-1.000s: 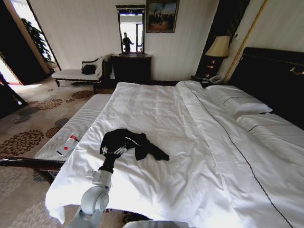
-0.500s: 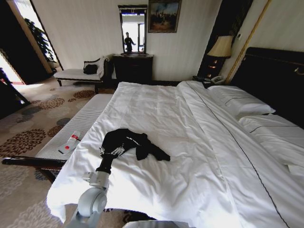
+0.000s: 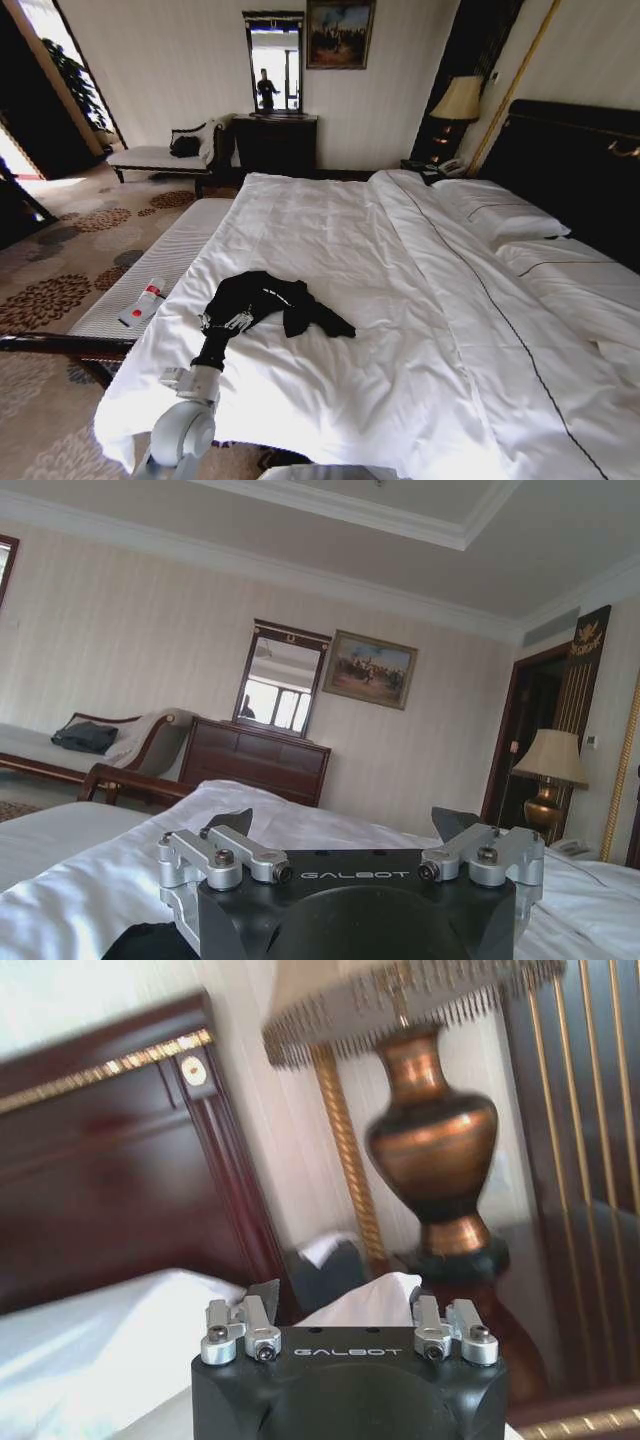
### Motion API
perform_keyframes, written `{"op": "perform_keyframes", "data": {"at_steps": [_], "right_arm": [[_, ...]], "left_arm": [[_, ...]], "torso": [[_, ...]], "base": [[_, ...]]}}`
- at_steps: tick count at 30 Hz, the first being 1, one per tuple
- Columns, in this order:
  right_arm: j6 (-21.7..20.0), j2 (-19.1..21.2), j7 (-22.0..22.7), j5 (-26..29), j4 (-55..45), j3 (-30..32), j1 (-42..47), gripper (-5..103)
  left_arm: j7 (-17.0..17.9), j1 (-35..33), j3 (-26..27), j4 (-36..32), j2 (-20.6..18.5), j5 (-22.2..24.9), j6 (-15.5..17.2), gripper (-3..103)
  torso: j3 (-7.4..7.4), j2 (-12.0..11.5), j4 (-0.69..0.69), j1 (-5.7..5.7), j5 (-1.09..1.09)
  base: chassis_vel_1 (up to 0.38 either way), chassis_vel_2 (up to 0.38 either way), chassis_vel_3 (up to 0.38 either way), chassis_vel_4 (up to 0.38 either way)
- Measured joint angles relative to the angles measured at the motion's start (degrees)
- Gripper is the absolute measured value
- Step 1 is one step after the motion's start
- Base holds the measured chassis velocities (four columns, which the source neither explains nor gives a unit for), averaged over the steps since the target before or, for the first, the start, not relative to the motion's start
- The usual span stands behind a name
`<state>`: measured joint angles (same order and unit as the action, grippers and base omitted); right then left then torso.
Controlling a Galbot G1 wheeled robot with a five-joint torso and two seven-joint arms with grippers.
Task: Fold the clothes on the bed.
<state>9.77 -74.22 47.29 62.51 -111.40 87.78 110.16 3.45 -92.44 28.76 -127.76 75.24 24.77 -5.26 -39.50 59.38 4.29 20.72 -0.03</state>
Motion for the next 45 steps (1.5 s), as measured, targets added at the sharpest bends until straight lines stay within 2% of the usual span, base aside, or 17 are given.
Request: {"op": "perform_keyframes", "data": {"at_steps": [5, 6, 7, 9, 11, 12, 17, 23, 26, 28, 29, 31, 34, 37, 40, 41, 45], "right_arm": [[-0.6, 1.4, 1.2, -0.9, -4.1, 7.6, 1.9, 83], [-0.7, 1.7, 1.3, -1.7, -4.3, 9.1, 2.0, 83], [-0.7, 1.7, 1.3, -1.7, -4.3, 9.1, 2.0, 83], [-0.7, 1.9, 1.3, -4.4, -3.8, 10.4, 2.2, 93], [-0.6, 1.8, 1.3, -5.5, -3.2, 10.4, 2.2, 93], [-0.6, 1.7, 1.3, -5.9, -2.7, 10.1, 2.1, 99], [-0.7, 2.0, 1.3, -4.6, -2.1, 8.1, 1.2, 100], [-1.2, 5.0, -3.2, -4.3, -6.4, 4.2, -1.1, 100], [-2.2, 8.3, -7.9, -5.6, -7.5, -0.8, -4.4, 100], [-2.3, 8.7, -8.4, -5.6, -7.6, -1.5, -4.7, 100], [-2.6, 10.3, -11.6, -5.3, -7.9, -4.8, -6.6, 100], [-2.6, 10.9, -12.9, -5.1, -8.0, -5.9, -7.2, 100], [-2.7, 13.6, -19.8, -5.5, -8.2, -11.5, -10.6, 100], [-2.6, 14.6, -23.9, -6.3, -8.2, -14.2, -12.1, 100], [-1.2, 14.8, -31.0, -11.7, -6.3, -20.0, -15.8, 100], [-1.2, 14.8, -31.0, -11.7, -6.3, -20.0, -15.8, 100], [3.0, 13.7, -41.9, -18.4, -4.9, -28.9, -19.4, 100]], "left_arm": [[0.0, -1.1, 0.3, -1.8, 0.5, -0.3, 0.0, 100], [0.0, -1.3, 0.4, -2.2, 0.7, -0.4, 0.0, 100], [0.0, -1.3, 0.4, -2.2, 0.7, -0.4, 0.0, 100], [0.0, -1.7, 0.4, -2.9, 1.1, -0.6, 0.0, 100], [0.0, -1.9, 0.4, -3.2, 1.3, -0.8, -0.1, 100], [0.0, -2.1, 0.3, -3.6, 1.6, -1.0, -0.1, 100], [0.1, -3.1, 0.9, -4.8, 1.8, -1.1, -0.3, 100], [0.1, -4.1, 2.2, -5.3, 1.9, -0.8, -0.4, 100], [0.2, -5.2, 2.3, -5.3, 2.6, -1.3, -0.4, 100], [0.2, -5.4, 2.3, -5.2, 2.6, -1.5, -0.4, 100], [0.3, -6.0, 2.8, -5.3, 3.2, -2.3, -0.6, 100], [0.4, -6.4, 3.2, -5.5, 3.4, -2.5, -0.6, 100], [0.6, -7.8, 5.5, -6.7, 4.4, -2.5, -0.7, 100], [0.6, -8.1, 5.9, -6.8, 4.7, -2.5, -0.7, 100], [0.7, -8.1, 4.4, -6.5, 5.0, -2.5, 0.4, 100], [0.7, -8.1, 4.4, -6.5, 5.0, -2.5, 0.4, 100], [0.8, -9.7, 3.1, -7.1, 6.4, -2.5, 0.4, 100]], "torso": [[0.00, 0.0, 0.09, 0.00, -0.07], [0.00, 0.0, 0.08, 0.00, -0.03], [0.00, 0.0, 0.08, 0.00, -0.03], [0.00, 0.0, 0.04, -0.01, -0.04], [0.00, 0.0, 0.04, -0.01, -0.02], [0.00, 0.0, 0.05, 0.00, -0.01], [0.00, 0.0, 0.06, 0.00, 0.03], [0.00, 0.0, 0.03, 0.00, -0.02], [-0.01, 0.0, 0.03, 0.00, -0.01], [0.00, 0.0, 0.03, 0.00, -0.01], [0.00, 0.0, 0.02, 0.00, 0.01], [-0.01, 0.0, 0.03, 0.00, 0.01], [0.00, 0.0, 0.03, 0.00, 0.01], [-0.01, 0.0, 0.00, 0.00, -0.02], [-0.01, 0.0, 0.11, 0.00, -0.01], [-0.01, 0.0, 0.11, 0.00, -0.01], [-0.01, 0.0, 0.00, 0.01, 0.00]], "base": [[0.000, 0.000, 0.000, 0.000], [0.000, 0.000, 0.000, 0.000], [0.000, 0.000, 0.000, 0.000], [0.000, 0.000, 0.000, 0.000], [0.000, 0.000, 0.000, 0.000], [0.000, 0.000, 0.000, 0.000], [0.000, 0.000, 0.000, 0.000], [0.000, 0.000, 0.000, 0.000], [0.000, 0.000, 0.000, 0.000], [0.000, 0.000, 0.000, 0.000], [0.000, 0.000, 0.000, 0.000], [0.000, 0.000, 0.000, 0.000], [0.000, 0.000, 0.000, 0.000], [0.000, 0.000, 0.000, 0.000], [0.000, 0.000, 0.000, 0.000], [0.000, 0.000, 0.000, 0.000], [0.000, 0.000, 0.000, 0.000]]}}
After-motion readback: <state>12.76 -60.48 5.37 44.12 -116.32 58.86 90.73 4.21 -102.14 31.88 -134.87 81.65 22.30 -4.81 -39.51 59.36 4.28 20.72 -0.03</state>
